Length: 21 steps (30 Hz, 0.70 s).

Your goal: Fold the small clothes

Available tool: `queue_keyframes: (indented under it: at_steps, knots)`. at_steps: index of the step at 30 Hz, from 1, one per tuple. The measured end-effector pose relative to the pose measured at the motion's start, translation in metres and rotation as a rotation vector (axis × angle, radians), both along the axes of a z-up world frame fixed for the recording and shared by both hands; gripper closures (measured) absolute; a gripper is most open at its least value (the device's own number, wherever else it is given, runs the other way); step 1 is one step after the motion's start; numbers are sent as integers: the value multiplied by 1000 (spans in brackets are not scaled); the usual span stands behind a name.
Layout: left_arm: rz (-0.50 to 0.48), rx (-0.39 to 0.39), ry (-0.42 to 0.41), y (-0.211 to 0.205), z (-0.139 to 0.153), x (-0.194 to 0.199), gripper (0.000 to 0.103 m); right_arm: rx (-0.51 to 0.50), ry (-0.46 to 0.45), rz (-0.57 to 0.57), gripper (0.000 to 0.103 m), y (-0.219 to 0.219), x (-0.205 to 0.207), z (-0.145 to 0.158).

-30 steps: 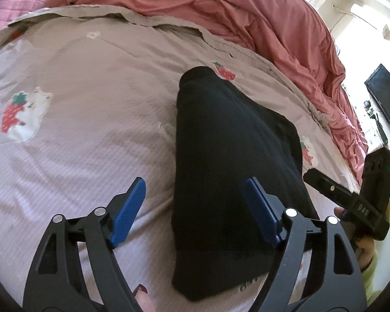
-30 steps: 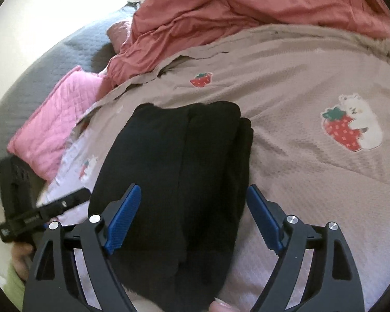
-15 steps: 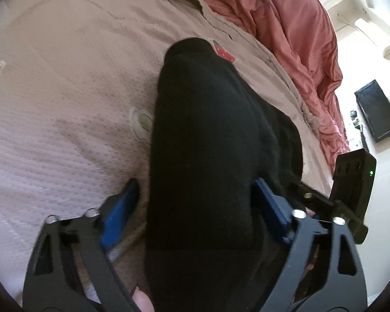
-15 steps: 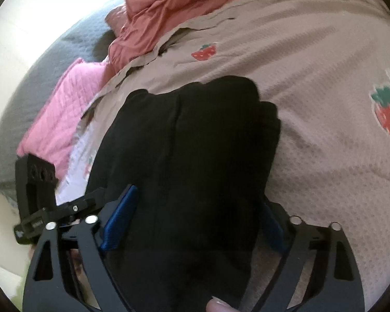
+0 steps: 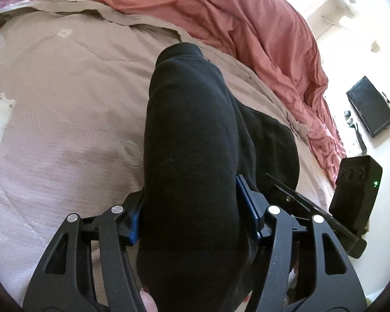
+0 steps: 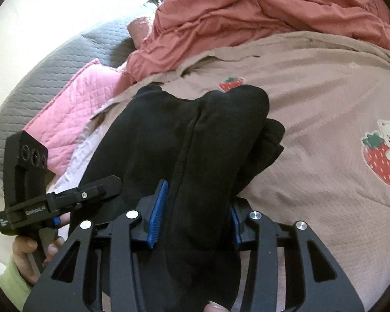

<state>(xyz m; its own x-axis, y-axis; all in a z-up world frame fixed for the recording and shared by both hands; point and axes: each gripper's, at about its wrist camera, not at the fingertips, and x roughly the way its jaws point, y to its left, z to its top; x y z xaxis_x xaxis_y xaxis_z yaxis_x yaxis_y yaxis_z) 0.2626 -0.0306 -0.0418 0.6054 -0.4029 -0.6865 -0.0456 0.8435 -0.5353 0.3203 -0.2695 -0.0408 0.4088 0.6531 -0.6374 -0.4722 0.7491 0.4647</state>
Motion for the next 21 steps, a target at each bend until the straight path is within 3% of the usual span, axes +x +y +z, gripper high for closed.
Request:
queue_keyframes:
  at_steps: [8, 13, 21]
  knots:
    - [71, -23, 78, 28, -34, 0, 50, -79, 35, 25, 62, 36, 9, -24]
    - [58, -2, 67, 27, -33, -2, 49, -81, 57, 1, 57, 33, 9, -30]
    - [64, 22, 61, 23, -28, -2, 47, -141, 8, -35, 45, 34, -2, -21]
